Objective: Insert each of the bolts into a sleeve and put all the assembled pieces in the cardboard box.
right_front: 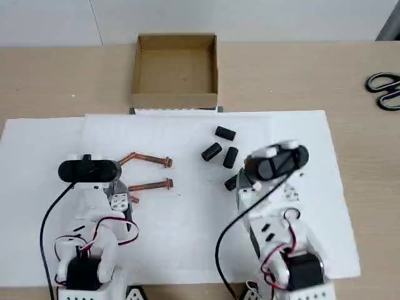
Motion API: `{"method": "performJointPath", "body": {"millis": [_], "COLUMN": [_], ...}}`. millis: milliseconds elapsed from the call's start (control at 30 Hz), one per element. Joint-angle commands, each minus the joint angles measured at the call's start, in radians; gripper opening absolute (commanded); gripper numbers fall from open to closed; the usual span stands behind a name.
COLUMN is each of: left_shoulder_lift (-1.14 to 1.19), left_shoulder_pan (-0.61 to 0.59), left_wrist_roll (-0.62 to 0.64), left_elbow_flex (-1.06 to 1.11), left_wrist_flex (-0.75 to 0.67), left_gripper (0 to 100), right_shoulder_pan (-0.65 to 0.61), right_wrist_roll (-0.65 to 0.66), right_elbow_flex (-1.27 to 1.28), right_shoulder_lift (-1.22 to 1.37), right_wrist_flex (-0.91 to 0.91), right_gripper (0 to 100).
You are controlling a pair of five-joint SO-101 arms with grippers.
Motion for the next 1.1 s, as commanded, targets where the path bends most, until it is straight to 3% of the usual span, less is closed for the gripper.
{"method": "performJointPath", "body": {"millis": [0,600,1067], "left_shoulder_lift": [-0.011,-0.011,-0.011], "left_shoulder_pan": [-0.002,-0.002,-0.002], "left_wrist_roll": [-0.005,-0.002,-0.002], "left_elbow_flex": [0.008,0.11,0.11], "left_wrist_flex": [-0.015,-0.106,-0.107], "left_gripper": [1,1,1], "right_shoulder_pan": [0.005,0.002,-0.054], "right_wrist_roll": [-0.008,-0.002,0.002], "right_elbow_flex": [-0.163,-1.339,-2.087], "right_shoulder_lift": [0.265,1.586,2.312], "right_wrist_flex": [-0.148,-0.332,-0.334], "right_gripper": [0.3,0.3,0.5]}}
